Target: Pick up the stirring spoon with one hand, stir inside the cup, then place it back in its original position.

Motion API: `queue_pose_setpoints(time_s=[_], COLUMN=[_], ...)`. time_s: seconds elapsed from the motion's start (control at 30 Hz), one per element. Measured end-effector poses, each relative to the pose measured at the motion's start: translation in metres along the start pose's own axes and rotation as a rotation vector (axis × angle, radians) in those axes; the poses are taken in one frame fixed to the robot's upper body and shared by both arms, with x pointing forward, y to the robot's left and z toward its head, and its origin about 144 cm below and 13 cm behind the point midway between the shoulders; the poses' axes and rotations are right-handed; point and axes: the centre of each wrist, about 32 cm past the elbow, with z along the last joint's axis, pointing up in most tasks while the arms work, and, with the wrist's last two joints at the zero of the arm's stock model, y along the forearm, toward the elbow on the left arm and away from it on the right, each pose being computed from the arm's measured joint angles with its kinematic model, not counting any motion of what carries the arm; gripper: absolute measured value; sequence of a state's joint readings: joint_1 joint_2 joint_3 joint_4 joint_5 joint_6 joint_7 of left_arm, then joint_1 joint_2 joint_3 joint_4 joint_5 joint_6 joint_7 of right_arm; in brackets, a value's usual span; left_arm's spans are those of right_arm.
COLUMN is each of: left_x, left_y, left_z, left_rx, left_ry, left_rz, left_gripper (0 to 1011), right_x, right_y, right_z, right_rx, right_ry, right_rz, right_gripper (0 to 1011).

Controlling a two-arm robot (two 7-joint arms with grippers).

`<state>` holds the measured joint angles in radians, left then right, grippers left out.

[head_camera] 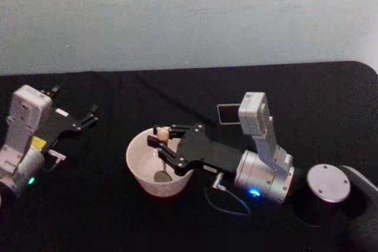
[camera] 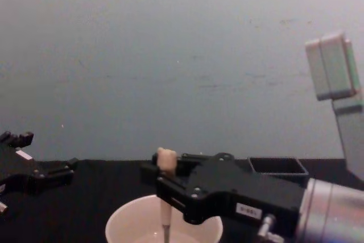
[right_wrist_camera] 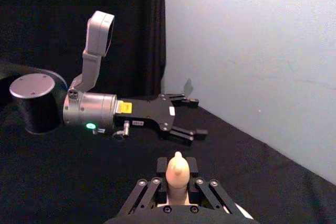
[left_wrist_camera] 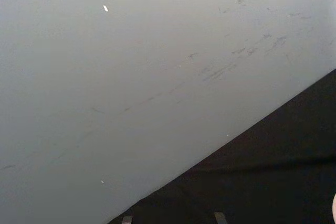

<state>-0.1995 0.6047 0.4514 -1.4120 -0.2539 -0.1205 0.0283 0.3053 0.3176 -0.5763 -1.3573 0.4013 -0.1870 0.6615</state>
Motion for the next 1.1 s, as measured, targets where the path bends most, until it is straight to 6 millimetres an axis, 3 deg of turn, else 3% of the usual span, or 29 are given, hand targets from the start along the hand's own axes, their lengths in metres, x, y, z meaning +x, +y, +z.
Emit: queue_pose_setpoints(time_s=[0.47,1.1], left_x=[0.000,0.000], left_y=[0.000,0.000], left_z=[0.000,0.000], left_rx=[0.000,0.000], left_ry=[0.000,0.000], left_rz=[0.000,0.000], left_gripper=[1001,1001], right_x=[0.012,0.023], right_y=[0.028,0.025], right_z=[-0.003,-0.005], right_rx=[0.017,0.005], right_ry=[-0.003,-0.015], right_rz=[-0.060,-0.115], right_gripper=[211,211])
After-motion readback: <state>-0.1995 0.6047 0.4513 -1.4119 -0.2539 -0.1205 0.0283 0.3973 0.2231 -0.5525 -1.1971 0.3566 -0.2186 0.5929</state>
